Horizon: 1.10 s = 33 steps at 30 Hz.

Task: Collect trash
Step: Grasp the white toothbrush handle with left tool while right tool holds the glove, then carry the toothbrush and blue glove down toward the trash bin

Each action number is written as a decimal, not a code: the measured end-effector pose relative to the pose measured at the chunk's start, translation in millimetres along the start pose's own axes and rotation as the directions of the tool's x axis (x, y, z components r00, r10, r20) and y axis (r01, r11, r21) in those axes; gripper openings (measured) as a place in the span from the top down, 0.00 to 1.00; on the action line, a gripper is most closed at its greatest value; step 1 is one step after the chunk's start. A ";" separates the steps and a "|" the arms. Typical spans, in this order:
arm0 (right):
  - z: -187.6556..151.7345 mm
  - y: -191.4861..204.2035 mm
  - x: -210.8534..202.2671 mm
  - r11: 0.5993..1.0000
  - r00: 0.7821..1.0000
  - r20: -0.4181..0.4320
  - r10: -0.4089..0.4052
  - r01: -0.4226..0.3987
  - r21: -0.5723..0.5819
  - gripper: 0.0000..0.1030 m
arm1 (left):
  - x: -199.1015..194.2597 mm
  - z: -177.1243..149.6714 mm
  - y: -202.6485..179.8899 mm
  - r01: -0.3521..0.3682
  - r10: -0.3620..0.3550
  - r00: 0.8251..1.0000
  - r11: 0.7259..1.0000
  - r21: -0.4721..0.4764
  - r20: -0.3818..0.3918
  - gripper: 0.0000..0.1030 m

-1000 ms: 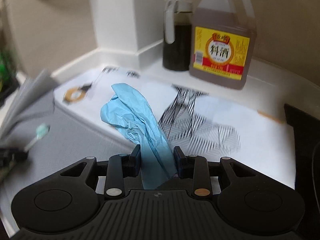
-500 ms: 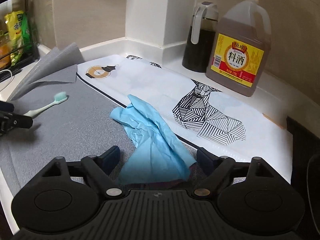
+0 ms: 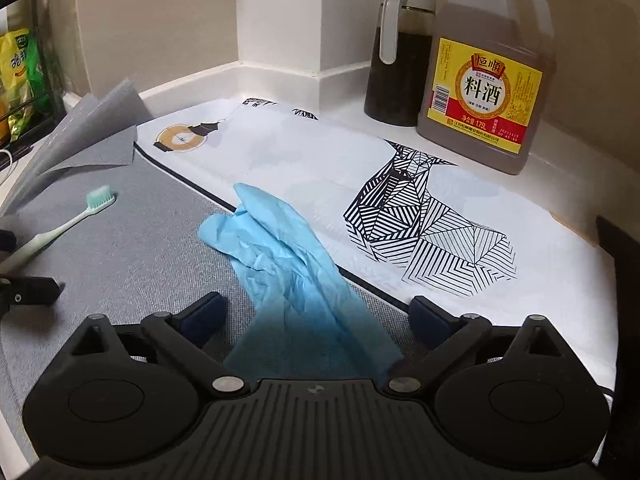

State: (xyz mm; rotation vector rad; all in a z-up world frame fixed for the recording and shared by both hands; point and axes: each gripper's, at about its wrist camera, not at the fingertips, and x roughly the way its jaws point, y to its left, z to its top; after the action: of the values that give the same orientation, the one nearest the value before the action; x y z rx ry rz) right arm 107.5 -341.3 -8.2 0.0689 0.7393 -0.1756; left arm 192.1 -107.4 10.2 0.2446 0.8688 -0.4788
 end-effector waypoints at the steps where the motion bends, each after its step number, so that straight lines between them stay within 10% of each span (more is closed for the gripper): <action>1: -1.0 -0.4 0.1 1.000 1.000 0.007 0.003 -0.002 -0.004 0.02 | -0.3 -1.3 0.5 0.003 -0.003 1.000 1.000 0.003 0.005 0.01; 3: -3.0 -1.5 -0.8 1.000 1.000 0.020 0.008 -0.008 -0.007 0.03 | -4.9 -3.0 1.5 0.002 -0.002 1.000 1.000 0.000 0.022 0.16; 5: -4.5 -0.6 -6.8 1.000 0.999 0.045 0.009 -0.008 -0.009 0.22 | -13.4 -0.6 2.7 0.028 -0.028 0.999 1.000 0.000 0.030 0.64; 6: -4.5 1.0 -10.9 1.000 0.998 0.058 0.014 -0.013 -0.012 0.50 | -15.7 1.6 4.0 0.045 -0.044 0.999 0.999 -0.010 0.018 0.88; 10: -6.1 9.5 -19.7 1.000 0.998 0.070 0.008 -0.006 -0.025 0.68 | -23.7 1.3 -0.4 0.025 -0.025 0.999 0.999 -0.021 0.036 0.88; 33: -34.0 22.8 -131.5 0.996 0.977 0.196 0.082 -0.088 0.023 0.72 | -138.2 -50.7 -50.6 -0.044 0.039 0.984 0.999 0.026 0.176 0.88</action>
State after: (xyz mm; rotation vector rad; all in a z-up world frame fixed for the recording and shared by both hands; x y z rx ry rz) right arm -6.2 -297.0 55.6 0.1122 0.5371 -0.1104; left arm 57.1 -89.5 85.4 0.2439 0.6832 -0.4676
